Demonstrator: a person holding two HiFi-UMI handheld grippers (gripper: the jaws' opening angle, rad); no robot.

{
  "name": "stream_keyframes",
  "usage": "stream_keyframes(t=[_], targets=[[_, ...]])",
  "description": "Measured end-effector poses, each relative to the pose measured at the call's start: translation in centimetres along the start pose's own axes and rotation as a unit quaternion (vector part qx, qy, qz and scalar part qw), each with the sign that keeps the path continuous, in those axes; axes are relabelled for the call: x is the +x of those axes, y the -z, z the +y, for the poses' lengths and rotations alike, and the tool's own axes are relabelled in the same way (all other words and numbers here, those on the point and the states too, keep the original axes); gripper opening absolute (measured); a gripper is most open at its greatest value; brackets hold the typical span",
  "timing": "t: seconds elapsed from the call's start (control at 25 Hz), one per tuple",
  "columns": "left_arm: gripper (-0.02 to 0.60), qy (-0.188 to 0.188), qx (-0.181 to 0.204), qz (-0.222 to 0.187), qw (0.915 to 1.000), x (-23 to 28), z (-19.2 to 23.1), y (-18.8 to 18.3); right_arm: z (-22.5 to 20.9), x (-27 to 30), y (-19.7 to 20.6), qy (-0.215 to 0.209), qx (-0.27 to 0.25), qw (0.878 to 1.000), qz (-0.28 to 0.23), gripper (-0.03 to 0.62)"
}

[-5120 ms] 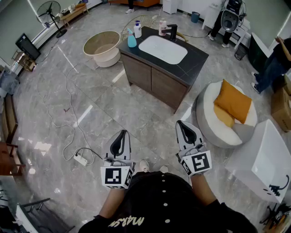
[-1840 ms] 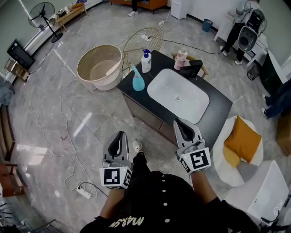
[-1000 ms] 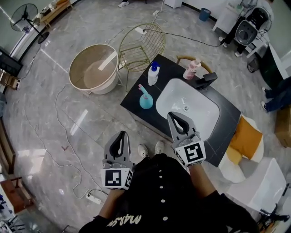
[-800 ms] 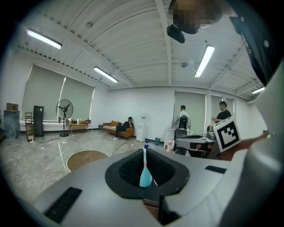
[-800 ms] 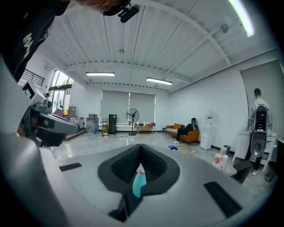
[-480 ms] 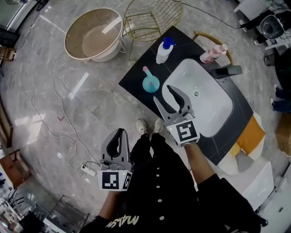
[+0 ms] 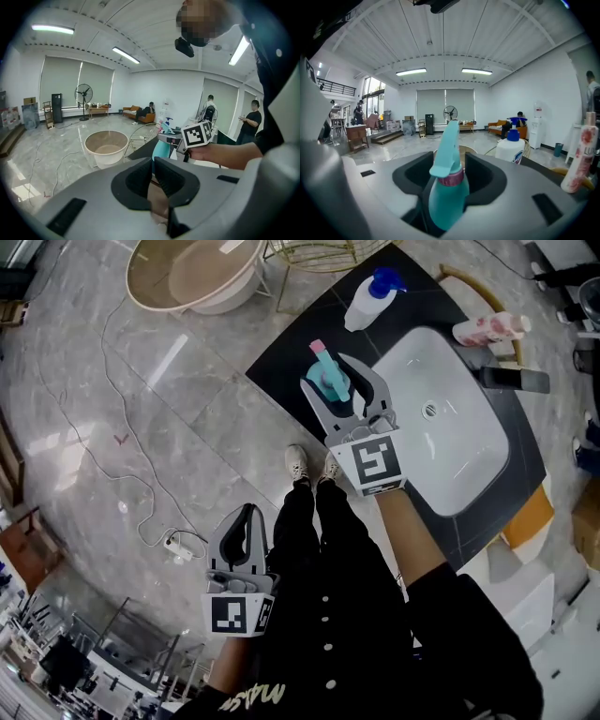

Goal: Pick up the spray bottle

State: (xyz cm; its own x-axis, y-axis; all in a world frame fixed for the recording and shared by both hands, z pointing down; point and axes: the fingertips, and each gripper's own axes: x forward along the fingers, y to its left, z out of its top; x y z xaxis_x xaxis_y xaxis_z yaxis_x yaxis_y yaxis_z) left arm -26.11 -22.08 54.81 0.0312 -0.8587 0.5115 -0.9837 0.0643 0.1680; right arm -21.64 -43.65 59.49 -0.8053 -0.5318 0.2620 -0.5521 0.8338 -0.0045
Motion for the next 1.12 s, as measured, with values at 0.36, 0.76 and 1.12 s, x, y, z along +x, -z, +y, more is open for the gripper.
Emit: stream_keyframes(t=[0.36, 0.76, 1.12], targets=[[0.028, -0.012, -0.001, -0.005, 0.9999, -0.5, 0.6, -0.5, 0.1, -0.3, -1.0, 0.006, -0.013, 1.000, -0.006, 0.137], [0.028, 0.056, 0.053, -0.063, 0.9950, 1.1, -2.6, -7.2, -4.9, -10.4, -8.1, 0.093, 0.000, 0.995, -0.040, 0.137], [0.028, 0.139, 0.104, -0.114, 0.9782, 2.2, -8.7, -12.6, -8.2, -23.6, -10.9, 0.215, 0.015, 0.975, -0.052, 0.135]])
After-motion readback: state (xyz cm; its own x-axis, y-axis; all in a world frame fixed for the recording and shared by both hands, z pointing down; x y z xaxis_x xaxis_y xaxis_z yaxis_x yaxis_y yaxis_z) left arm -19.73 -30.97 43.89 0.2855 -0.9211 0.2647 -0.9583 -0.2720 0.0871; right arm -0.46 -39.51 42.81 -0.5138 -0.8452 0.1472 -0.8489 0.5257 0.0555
